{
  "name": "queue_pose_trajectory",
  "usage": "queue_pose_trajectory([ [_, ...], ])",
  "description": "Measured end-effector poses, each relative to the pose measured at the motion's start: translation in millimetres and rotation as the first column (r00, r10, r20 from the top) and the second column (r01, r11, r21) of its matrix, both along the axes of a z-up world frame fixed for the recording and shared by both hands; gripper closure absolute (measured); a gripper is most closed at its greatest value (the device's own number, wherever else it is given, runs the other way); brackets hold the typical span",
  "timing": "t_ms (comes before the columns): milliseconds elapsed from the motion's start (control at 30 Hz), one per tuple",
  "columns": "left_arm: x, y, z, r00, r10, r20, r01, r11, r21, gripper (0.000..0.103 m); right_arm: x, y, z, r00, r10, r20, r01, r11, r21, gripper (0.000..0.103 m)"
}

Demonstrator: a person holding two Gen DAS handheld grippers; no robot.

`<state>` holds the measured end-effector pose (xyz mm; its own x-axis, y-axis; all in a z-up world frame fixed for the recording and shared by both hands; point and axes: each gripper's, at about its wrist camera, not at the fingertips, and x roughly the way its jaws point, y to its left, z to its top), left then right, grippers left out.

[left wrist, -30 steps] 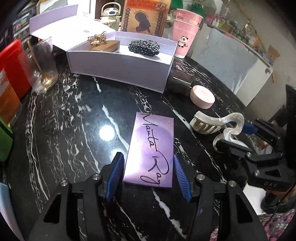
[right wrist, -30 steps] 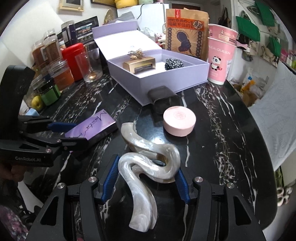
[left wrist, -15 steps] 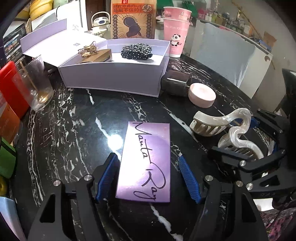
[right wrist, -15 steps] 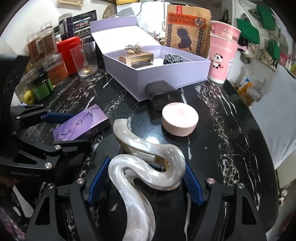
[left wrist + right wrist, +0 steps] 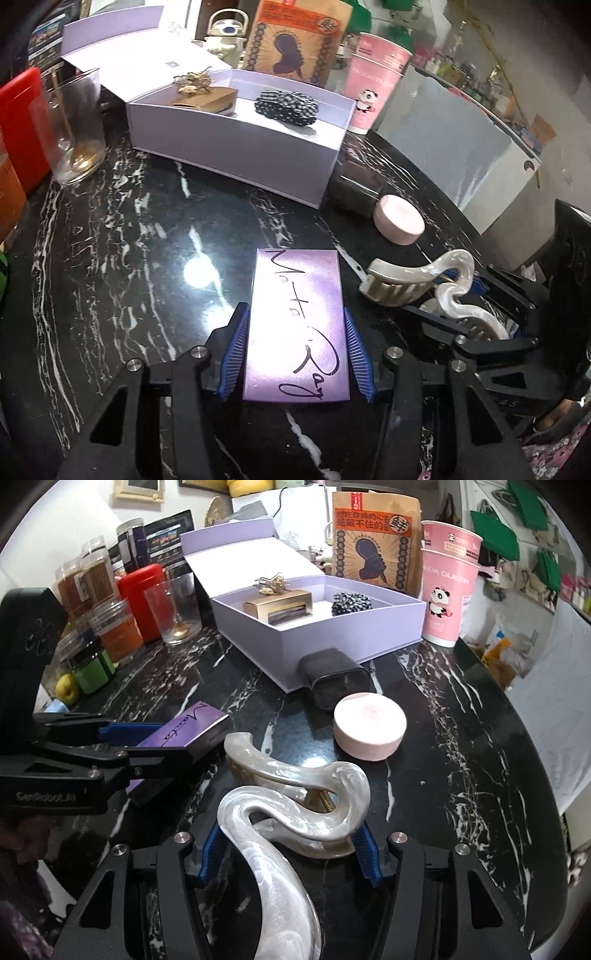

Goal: Organize rigid objects
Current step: 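Lift and carry the claw clip and purple palette into the lavender box with both tools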

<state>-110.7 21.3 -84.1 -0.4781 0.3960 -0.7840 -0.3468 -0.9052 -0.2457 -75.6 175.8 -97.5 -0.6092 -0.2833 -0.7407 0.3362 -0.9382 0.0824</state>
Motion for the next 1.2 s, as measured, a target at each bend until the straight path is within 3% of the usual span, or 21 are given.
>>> queue_pose_trajectory([
  [367,5,-3,11,1.0,0.014,-0.02,-0.014,1.0,-0.005,0.053,2,-3,5,1.0,0.003,0.012,-0.003,0.999,-0.034,0.049],
  [1200,8,11,53,0.995,0.024,-0.094,-0.026,0.999,-0.021,0.053,13,7,47,0.995,0.009,-0.096,-0.017,0.997,-0.081,0.049],
])
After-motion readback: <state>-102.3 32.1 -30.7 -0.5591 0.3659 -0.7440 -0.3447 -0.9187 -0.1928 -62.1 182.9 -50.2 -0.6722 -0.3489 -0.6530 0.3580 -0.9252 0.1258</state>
